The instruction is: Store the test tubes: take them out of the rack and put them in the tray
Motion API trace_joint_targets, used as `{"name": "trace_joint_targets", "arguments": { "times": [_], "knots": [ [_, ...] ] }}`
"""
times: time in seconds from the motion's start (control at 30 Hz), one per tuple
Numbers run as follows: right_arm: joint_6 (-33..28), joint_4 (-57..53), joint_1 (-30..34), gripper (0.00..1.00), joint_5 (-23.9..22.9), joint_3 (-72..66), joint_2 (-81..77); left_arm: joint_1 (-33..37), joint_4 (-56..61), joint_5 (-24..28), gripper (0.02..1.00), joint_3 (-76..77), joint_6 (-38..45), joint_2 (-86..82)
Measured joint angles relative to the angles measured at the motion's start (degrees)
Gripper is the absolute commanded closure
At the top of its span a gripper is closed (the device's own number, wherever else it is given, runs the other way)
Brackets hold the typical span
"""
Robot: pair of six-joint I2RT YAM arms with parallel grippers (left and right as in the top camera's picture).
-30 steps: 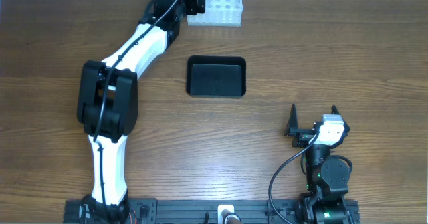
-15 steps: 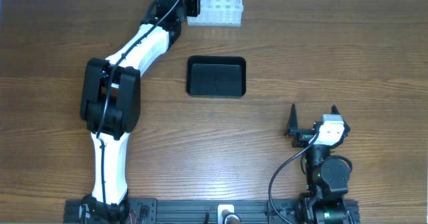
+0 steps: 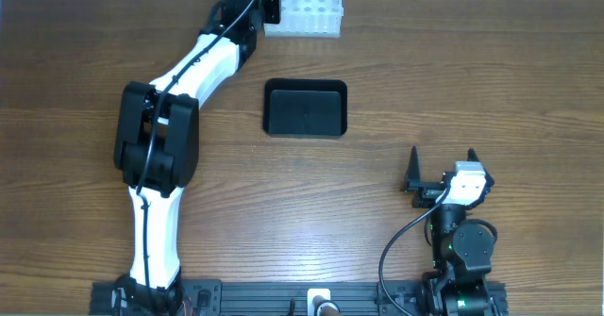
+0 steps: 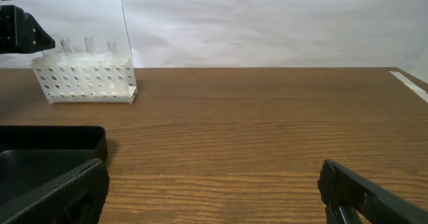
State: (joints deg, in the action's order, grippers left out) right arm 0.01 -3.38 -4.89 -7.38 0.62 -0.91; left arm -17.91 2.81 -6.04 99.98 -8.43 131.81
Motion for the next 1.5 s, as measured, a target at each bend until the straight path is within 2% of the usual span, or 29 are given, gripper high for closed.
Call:
{"name": "trace_joint_targets", "arguments": {
  "times": [0.23, 0.27, 0.53, 0.63, 1.27, 1.5],
  "knots": [
    [0.00, 0.00, 0.00, 0.007, 0.00, 0.00, 0.00, -0.48, 0.35, 0.02, 0.770, 0.00, 0.00, 0.00],
    [-0.04, 0.00, 0.00, 0.007, 0.00, 0.00, 0.00, -0.52, 0.42, 0.00, 0.805, 0.00, 0.00, 0.00],
    [-0.04, 0.00, 0.00, 0.009, 0.00, 0.00, 0.00, -0.61, 0.48, 0.02, 0.871, 0.00, -0.02, 0.00],
    [-0.07, 0.00, 0.00, 0.007, 0.00, 0.00, 0.00, -0.63, 0.50, 0.02, 0.934, 0.02, 0.02, 0.00],
    [-0.02, 0.00, 0.00, 0.009, 0.00, 0.00, 0.00, -0.61, -0.20, 0.02, 0.954, 0.02, -0.42, -1.31],
    [-0.07, 0.00, 0.00, 0.007, 0.00, 0.00, 0.00, -0.61, -0.37, -0.04, 0.978, 0.00, 1.51, -14.51]
  ]
}}
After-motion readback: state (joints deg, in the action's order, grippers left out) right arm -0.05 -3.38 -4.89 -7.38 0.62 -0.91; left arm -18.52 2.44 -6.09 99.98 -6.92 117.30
